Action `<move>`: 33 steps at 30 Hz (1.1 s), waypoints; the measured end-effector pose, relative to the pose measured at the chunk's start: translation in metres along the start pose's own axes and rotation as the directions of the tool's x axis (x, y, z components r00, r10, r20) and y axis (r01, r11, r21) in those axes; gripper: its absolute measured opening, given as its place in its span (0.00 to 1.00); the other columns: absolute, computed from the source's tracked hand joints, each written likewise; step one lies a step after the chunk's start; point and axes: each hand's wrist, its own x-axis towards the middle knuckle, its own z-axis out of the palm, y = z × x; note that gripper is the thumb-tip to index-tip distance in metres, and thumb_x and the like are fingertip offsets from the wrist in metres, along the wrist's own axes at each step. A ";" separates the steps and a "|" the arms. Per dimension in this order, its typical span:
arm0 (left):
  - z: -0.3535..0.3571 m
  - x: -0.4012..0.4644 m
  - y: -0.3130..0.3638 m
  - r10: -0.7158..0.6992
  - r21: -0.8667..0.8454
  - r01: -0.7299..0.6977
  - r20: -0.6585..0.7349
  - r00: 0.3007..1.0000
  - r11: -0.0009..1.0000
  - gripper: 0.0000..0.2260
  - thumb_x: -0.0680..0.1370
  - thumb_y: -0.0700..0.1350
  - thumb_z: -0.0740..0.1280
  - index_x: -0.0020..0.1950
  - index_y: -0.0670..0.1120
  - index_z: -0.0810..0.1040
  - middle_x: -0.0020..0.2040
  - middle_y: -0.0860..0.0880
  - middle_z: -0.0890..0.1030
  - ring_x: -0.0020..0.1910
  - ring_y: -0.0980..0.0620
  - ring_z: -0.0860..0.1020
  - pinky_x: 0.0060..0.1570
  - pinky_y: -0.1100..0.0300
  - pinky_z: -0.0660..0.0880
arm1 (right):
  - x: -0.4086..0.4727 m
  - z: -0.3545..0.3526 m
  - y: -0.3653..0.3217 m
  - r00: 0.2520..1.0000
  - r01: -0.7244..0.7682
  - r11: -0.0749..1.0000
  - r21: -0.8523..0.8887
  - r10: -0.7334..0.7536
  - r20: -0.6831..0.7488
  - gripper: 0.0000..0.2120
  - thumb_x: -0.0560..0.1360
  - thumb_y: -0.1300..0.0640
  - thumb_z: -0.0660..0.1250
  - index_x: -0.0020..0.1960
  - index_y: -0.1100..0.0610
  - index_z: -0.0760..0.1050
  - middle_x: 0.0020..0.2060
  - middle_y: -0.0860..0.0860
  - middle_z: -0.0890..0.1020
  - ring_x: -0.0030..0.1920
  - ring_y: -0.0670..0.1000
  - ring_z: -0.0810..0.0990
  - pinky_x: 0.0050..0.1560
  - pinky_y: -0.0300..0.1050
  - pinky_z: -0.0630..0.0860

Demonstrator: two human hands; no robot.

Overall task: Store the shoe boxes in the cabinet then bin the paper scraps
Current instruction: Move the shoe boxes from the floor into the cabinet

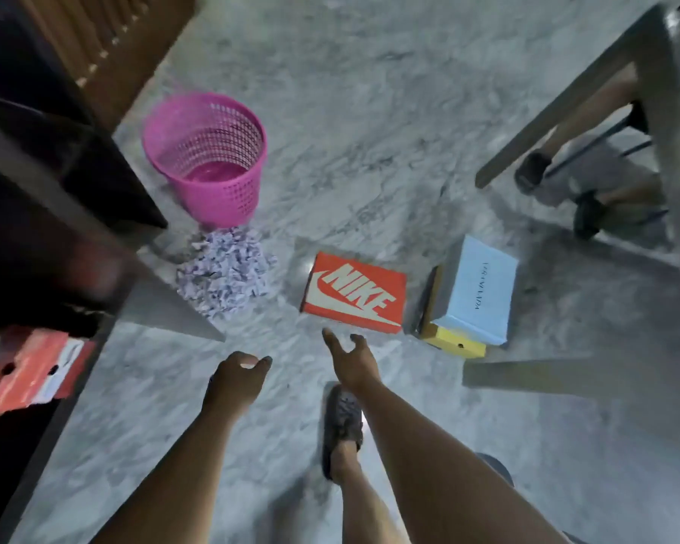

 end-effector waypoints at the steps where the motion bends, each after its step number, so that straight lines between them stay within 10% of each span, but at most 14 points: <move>1: 0.018 0.019 0.024 0.014 0.041 -0.015 0.018 1.000 0.999 0.20 0.79 0.59 0.67 0.62 0.46 0.79 0.63 0.45 0.81 0.61 0.42 0.78 0.51 0.56 0.73 | 0.026 -0.022 0.005 0.999 -0.011 1.000 0.028 0.012 -0.035 0.44 0.74 0.26 0.59 0.80 0.54 0.60 0.76 0.55 0.70 0.73 0.61 0.71 0.70 0.56 0.69; 6: 0.097 0.117 0.107 0.020 0.152 -0.030 0.066 0.998 0.988 0.19 0.79 0.56 0.68 0.64 0.44 0.77 0.64 0.42 0.80 0.62 0.40 0.78 0.52 0.56 0.72 | 0.157 -0.098 0.035 0.983 -0.111 0.984 0.142 0.130 -0.127 0.42 0.76 0.28 0.60 0.79 0.55 0.63 0.74 0.57 0.72 0.73 0.61 0.71 0.69 0.52 0.69; 10: 0.148 0.200 0.134 0.019 0.156 -0.029 0.064 0.998 0.987 0.15 0.74 0.59 0.70 0.47 0.48 0.77 0.53 0.41 0.84 0.54 0.39 0.81 0.44 0.55 0.72 | 0.255 -0.116 0.066 0.964 -0.195 0.964 0.181 0.223 -0.147 0.40 0.77 0.30 0.60 0.78 0.57 0.63 0.74 0.58 0.73 0.73 0.60 0.71 0.68 0.50 0.68; 13: 0.181 0.287 0.118 0.016 0.145 -0.022 0.038 0.999 0.989 0.32 0.63 0.66 0.68 0.60 0.47 0.80 0.54 0.46 0.85 0.54 0.43 0.83 0.49 0.53 0.77 | 0.324 -0.108 0.091 0.954 -0.218 0.951 0.218 0.255 -0.158 0.37 0.79 0.33 0.62 0.77 0.57 0.64 0.68 0.53 0.76 0.69 0.58 0.74 0.58 0.44 0.68; 20: 0.238 0.387 0.092 0.037 0.040 -0.036 -0.035 0.999 0.999 0.27 0.71 0.57 0.73 0.67 0.49 0.74 0.61 0.47 0.81 0.60 0.43 0.80 0.60 0.47 0.77 | 0.442 -0.067 0.151 0.941 -0.243 0.935 0.259 0.292 -0.170 0.41 0.70 0.29 0.68 0.75 0.50 0.62 0.62 0.50 0.78 0.58 0.57 0.80 0.58 0.55 0.79; 33: 0.201 0.314 0.037 -0.084 -0.208 0.071 -0.056 0.995 0.976 0.18 0.76 0.50 0.74 0.64 0.51 0.75 0.57 0.49 0.83 0.56 0.46 0.81 0.59 0.41 0.79 | 0.372 -0.055 0.160 0.961 -0.107 0.973 0.207 0.154 -0.228 0.36 0.72 0.38 0.73 0.74 0.41 0.61 0.66 0.47 0.75 0.58 0.52 0.79 0.50 0.48 0.81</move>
